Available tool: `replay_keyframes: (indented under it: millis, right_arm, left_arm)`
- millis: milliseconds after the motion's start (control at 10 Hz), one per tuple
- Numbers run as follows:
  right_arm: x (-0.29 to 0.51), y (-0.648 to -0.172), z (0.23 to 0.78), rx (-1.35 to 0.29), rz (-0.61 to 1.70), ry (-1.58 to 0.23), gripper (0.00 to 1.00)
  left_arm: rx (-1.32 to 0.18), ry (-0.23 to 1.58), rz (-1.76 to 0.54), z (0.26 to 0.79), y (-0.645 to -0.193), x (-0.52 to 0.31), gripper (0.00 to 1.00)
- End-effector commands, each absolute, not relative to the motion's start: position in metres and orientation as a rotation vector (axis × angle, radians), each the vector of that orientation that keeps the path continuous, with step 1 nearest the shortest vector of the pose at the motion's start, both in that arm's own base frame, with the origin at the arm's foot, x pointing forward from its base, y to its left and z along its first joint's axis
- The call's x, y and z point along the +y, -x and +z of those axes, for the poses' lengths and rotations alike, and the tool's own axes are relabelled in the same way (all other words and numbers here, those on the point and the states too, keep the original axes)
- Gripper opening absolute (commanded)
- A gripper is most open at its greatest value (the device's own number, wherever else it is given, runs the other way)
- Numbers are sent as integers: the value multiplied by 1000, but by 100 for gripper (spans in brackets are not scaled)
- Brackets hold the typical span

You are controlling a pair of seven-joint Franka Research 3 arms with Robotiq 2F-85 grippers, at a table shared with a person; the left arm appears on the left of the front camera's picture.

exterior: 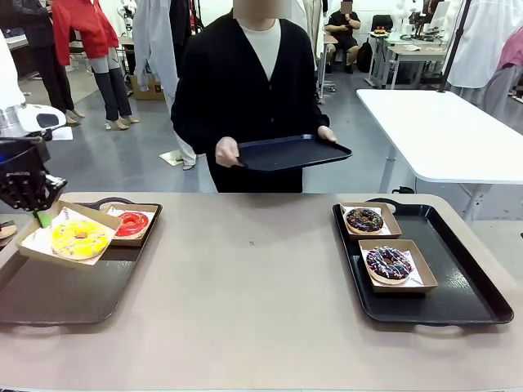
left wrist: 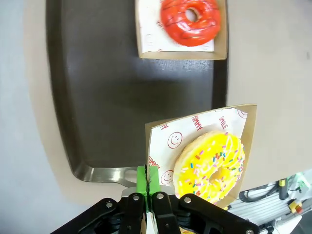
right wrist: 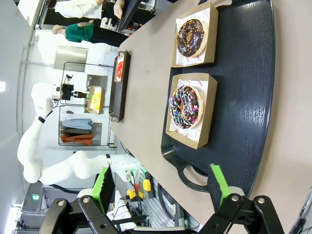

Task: Individually package the donuts and arrange them on the tray.
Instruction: Place the picked Paper togo box on the Handle tray.

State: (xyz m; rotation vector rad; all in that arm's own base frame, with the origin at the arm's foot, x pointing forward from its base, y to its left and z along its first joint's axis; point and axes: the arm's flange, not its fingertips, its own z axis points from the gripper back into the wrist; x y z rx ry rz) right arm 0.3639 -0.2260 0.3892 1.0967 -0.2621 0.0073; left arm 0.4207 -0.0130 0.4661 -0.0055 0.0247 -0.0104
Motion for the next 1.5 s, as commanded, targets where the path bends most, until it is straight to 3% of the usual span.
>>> replay_keyframes:
  millis: [0, 1200, 1400]
  right_arm:
    - [-223, -360, 389, -256, 6, -1092, 100]
    - [-223, -360, 389, -256, 6, -1092, 100]
    - [-223, -360, 389, -256, 6, -1092, 100]
  left_arm:
    - [7, -42, -5, 458, -414, -2, 1]
    - [28, -16, -2, 454, -417, -4, 1]
    - [-3, 57, -9, 445, -422, 19, 1]
